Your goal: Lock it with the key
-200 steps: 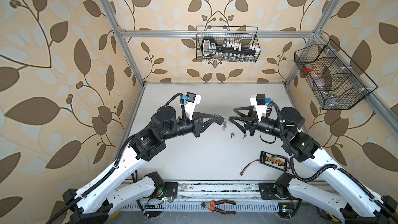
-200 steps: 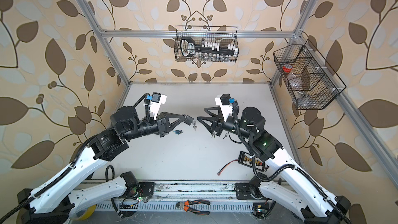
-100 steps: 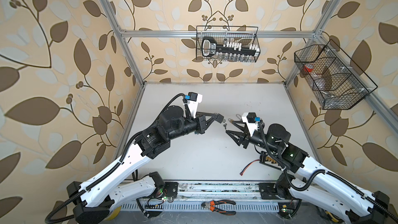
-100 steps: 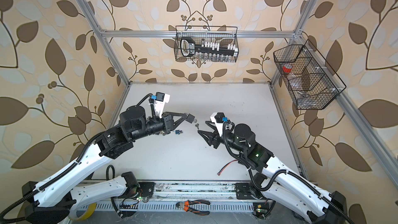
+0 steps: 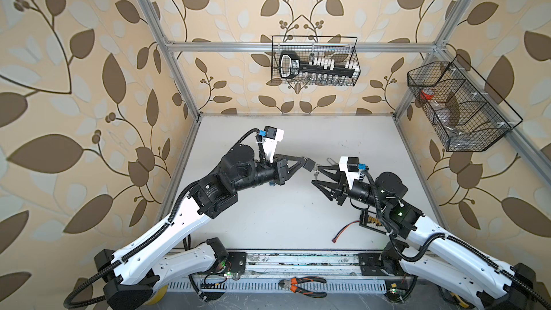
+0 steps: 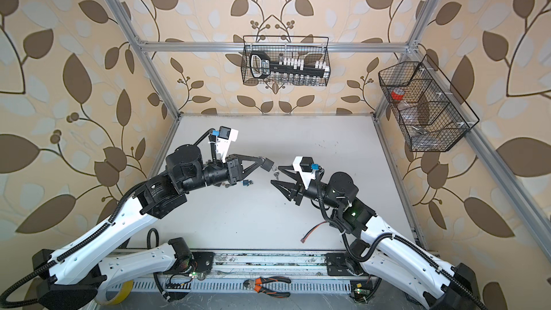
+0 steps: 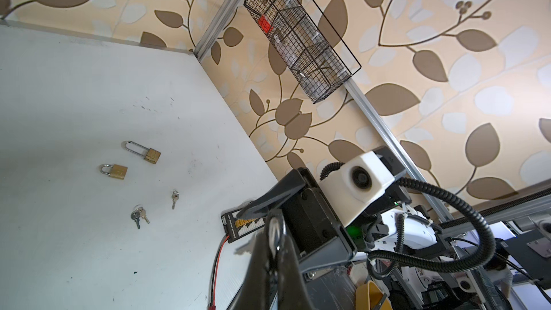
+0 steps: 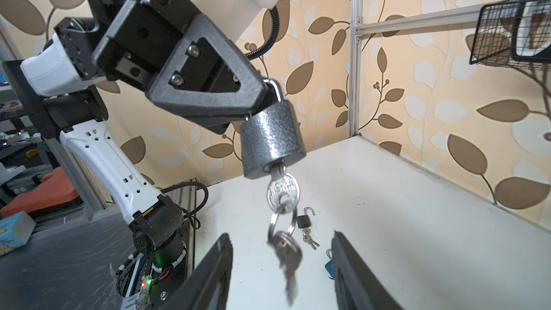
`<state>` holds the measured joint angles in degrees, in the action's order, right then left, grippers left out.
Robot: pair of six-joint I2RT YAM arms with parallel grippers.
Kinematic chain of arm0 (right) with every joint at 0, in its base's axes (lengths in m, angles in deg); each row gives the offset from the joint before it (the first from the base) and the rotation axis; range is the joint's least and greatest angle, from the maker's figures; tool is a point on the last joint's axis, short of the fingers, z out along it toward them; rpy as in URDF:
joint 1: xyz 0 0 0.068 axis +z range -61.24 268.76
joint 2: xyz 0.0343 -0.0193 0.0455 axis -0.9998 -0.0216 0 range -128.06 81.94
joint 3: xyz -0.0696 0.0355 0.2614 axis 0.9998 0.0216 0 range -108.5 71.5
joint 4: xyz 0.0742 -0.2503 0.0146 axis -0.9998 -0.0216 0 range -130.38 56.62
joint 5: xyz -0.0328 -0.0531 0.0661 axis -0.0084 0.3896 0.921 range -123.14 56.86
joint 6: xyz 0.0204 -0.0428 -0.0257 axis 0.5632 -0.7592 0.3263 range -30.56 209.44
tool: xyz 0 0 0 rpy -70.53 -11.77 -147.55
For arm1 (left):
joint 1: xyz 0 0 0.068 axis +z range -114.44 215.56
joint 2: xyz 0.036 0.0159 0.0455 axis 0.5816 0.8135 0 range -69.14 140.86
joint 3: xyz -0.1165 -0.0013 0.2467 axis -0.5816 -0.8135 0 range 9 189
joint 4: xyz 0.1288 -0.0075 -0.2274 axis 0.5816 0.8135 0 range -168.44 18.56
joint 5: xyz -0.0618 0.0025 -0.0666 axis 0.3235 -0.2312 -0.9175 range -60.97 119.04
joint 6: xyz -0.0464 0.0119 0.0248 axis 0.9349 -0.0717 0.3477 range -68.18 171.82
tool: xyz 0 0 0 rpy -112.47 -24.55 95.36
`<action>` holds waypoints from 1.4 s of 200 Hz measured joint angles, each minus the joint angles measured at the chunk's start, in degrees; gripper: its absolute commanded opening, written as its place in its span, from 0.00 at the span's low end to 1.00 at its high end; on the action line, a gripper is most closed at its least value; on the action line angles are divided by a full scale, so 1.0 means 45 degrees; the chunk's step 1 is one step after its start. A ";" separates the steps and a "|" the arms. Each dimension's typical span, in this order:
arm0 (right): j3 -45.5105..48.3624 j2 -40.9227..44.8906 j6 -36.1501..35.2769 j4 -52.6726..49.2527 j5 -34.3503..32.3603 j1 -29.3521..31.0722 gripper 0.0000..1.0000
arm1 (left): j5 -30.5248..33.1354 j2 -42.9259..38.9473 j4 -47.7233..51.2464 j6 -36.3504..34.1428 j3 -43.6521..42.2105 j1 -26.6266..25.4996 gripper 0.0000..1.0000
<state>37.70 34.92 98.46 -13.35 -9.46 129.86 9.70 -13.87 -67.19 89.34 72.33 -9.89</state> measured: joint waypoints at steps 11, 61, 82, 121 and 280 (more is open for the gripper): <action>0.0000 -0.0107 0.0039 0.0039 0.0228 -0.0015 0.46 | -0.0087 0.0000 -0.0097 0.0034 -0.0005 0.0000 0.00; -0.0005 -0.0379 0.0034 0.0165 0.0840 -0.0073 0.42 | -0.0330 0.0000 -0.0316 0.0092 -0.0165 0.0000 0.00; -0.0005 -0.0369 0.0097 0.0243 0.0850 -0.0087 0.36 | -0.0330 0.0000 -0.0345 0.0092 -0.0170 0.0000 0.00; -0.0005 -0.0296 0.0160 0.0253 0.0899 -0.0092 0.28 | -0.0335 0.0000 -0.0374 0.0092 -0.0189 0.0000 0.00; -0.0180 -0.0019 0.0277 -0.0214 0.0563 -0.0092 0.00 | -0.0262 -0.0058 -0.0389 0.0078 -0.0194 0.0000 0.00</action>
<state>36.89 34.83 99.70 -14.31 -6.92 129.45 8.52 -14.13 -68.94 89.69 71.46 -9.89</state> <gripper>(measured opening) 0.048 0.053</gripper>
